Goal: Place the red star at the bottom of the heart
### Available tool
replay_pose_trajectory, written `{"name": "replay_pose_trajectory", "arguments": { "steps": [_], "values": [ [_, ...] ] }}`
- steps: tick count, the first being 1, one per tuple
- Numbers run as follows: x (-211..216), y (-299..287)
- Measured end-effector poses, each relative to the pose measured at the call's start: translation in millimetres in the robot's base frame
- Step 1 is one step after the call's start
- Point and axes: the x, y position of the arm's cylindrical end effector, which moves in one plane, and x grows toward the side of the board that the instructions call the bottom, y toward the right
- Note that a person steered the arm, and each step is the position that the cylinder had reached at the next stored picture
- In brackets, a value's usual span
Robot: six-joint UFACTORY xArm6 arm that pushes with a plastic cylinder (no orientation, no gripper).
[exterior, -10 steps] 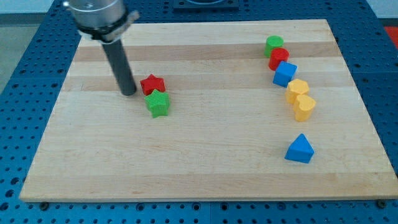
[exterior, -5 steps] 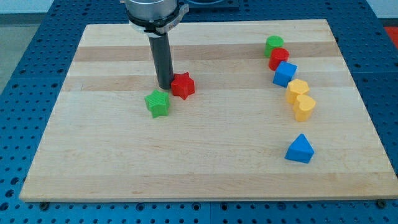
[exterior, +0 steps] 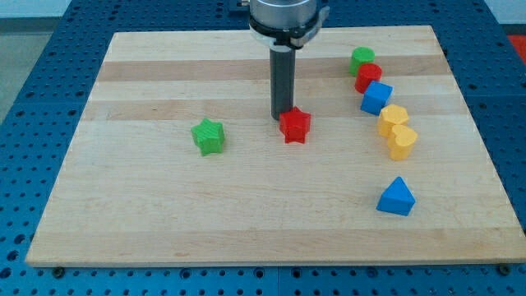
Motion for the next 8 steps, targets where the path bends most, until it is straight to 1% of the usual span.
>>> {"name": "replay_pose_trajectory", "arguments": {
  "steps": [2,4,5,7,8],
  "values": [
    [48.9,9.7],
    [68.9,12.5],
    [79.8,23.4],
    [76.7,60.7],
    [50.2,63.6]
  ]
}}
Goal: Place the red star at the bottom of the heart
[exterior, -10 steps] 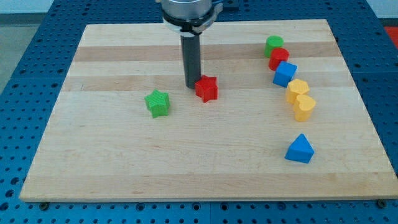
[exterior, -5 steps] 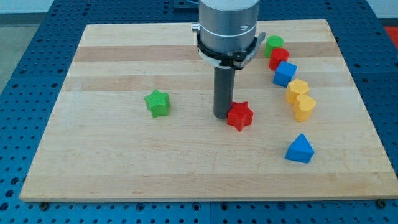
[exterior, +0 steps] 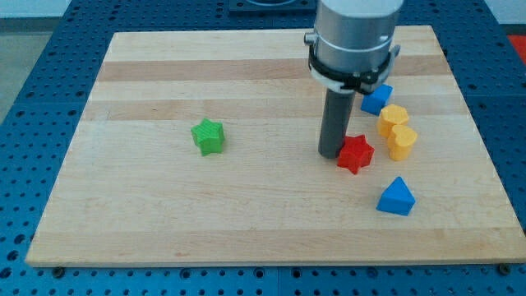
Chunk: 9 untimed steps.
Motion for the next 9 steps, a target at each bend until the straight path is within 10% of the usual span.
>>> {"name": "replay_pose_trajectory", "arguments": {
  "steps": [9],
  "values": [
    [39.3,12.8]
  ]
}}
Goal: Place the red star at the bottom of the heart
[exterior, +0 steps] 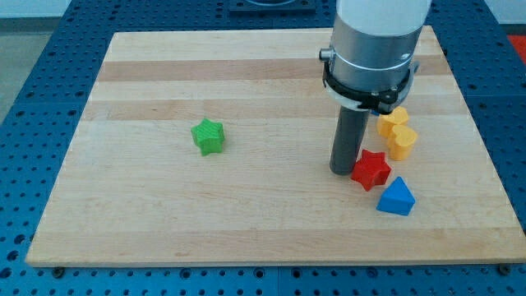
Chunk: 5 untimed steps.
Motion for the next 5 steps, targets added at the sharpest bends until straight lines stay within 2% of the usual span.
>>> {"name": "replay_pose_trajectory", "arguments": {
  "steps": [5],
  "values": [
    [-12.0,45.2]
  ]
}}
